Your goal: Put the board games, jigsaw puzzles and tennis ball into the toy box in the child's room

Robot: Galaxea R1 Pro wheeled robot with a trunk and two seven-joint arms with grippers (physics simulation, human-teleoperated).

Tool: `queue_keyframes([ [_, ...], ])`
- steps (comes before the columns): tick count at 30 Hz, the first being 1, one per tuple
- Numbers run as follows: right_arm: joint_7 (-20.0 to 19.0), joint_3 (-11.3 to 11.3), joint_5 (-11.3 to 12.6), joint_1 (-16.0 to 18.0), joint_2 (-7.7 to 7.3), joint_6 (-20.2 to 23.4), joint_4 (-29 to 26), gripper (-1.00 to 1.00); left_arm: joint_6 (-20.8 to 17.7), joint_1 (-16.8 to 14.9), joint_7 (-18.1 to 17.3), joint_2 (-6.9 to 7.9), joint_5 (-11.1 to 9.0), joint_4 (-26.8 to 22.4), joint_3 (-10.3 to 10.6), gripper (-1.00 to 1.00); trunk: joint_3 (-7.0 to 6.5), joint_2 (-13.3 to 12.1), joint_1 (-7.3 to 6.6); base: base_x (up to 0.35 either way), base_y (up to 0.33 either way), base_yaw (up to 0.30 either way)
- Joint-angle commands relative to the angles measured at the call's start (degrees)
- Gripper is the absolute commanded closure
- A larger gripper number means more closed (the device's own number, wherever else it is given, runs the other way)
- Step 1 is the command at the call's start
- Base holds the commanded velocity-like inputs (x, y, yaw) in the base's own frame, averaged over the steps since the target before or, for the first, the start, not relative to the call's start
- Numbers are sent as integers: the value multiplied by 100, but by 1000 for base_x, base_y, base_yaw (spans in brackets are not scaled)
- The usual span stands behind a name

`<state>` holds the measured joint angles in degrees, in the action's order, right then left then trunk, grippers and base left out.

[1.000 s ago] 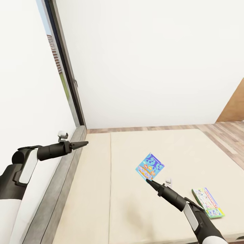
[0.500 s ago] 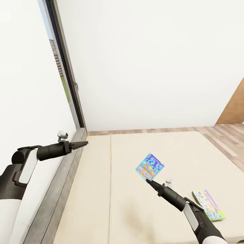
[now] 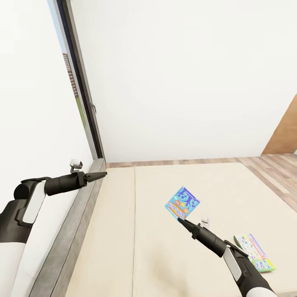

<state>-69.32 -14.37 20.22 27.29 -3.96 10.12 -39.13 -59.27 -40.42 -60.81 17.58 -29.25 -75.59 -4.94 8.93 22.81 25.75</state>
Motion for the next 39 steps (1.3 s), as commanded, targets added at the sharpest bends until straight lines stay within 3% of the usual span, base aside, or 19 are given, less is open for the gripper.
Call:
queue_keyframes([
  [1, -20, -5, 26, 5, 0, 60, 2, 100, -23, -6, -19, 0, 7, 1, -2, -100, 2, 11, 4, 0, 0, 0],
  [39, -20, -3, 26, 5, 3, 60, 2, 100, -23, -4, -13, 0, 7, 1, 2, -100, -352, 11, 4, 0, 0, 0],
])
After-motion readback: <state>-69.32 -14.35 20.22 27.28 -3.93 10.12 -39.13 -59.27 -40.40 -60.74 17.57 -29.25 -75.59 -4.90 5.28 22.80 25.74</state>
